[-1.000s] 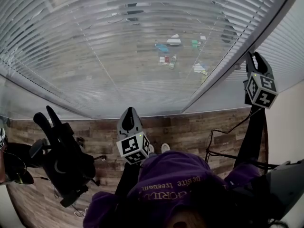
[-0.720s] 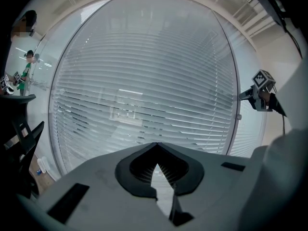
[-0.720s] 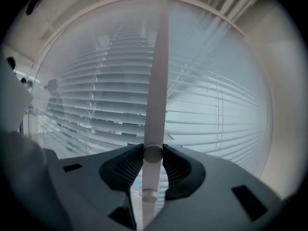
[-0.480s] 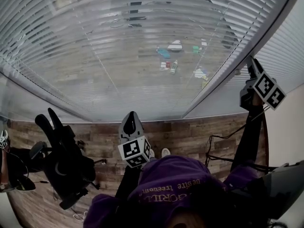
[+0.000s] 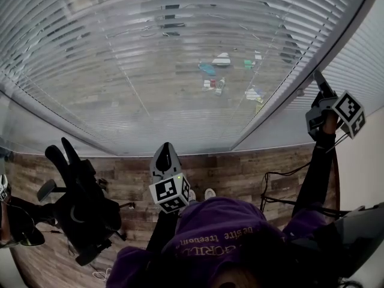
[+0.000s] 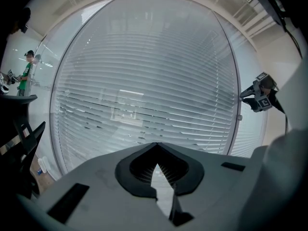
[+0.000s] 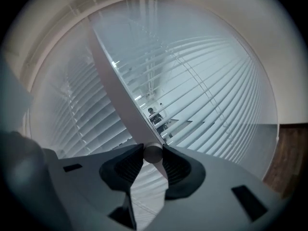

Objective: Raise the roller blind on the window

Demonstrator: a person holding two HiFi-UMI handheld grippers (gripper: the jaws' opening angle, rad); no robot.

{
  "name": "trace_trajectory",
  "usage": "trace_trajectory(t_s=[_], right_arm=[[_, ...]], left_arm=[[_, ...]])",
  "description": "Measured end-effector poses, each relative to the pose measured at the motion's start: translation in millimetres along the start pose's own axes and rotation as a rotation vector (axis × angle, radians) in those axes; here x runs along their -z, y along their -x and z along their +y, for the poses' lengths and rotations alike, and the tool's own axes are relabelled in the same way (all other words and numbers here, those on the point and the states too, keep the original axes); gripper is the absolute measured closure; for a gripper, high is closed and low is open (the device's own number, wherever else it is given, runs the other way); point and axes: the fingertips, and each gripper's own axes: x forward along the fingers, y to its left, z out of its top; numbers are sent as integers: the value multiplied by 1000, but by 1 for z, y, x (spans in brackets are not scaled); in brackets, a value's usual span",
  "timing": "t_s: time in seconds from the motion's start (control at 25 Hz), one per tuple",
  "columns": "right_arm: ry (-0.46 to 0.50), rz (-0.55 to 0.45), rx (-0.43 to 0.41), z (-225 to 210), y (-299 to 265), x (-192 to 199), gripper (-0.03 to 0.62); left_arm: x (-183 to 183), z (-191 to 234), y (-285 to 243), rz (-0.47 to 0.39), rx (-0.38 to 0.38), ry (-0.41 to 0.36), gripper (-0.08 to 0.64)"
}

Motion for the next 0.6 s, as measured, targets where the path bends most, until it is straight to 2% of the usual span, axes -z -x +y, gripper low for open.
trace_trajectory(t_s=[0.08, 0.12, 0.16, 0.2, 0.24, 0.36, 0.44, 0.52, 0.6], right_arm=[[-70, 2, -27, 0, -1, 0, 468], [-75, 1, -34, 0, -2, -1, 468], [-47, -3, -35, 2, -3, -2, 468], [20, -11, -31, 4, -3, -2, 468], [123, -23, -21, 6, -3, -3, 468], [532, -79, 29, 14, 1, -3, 467], [768, -85, 57, 18, 3, -1, 466], [918, -58, 73, 20, 3, 3, 467], [1008, -33, 83, 21, 3, 5, 466]], left_arm=[[0, 0, -1, 1, 1, 2, 558], [0, 0, -2, 1, 1, 3, 558], [-1, 0, -2, 2, 2, 4, 558], [-1, 0, -3, 2, 3, 5, 558], [-1, -1, -3, 3, 5, 5, 558], [-2, -1, -2, 6, 7, 0, 558], [-1, -1, -3, 8, 7, 0, 558], [0, -3, -3, 10, 10, 0, 558], [0, -4, -3, 9, 11, 1, 558]])
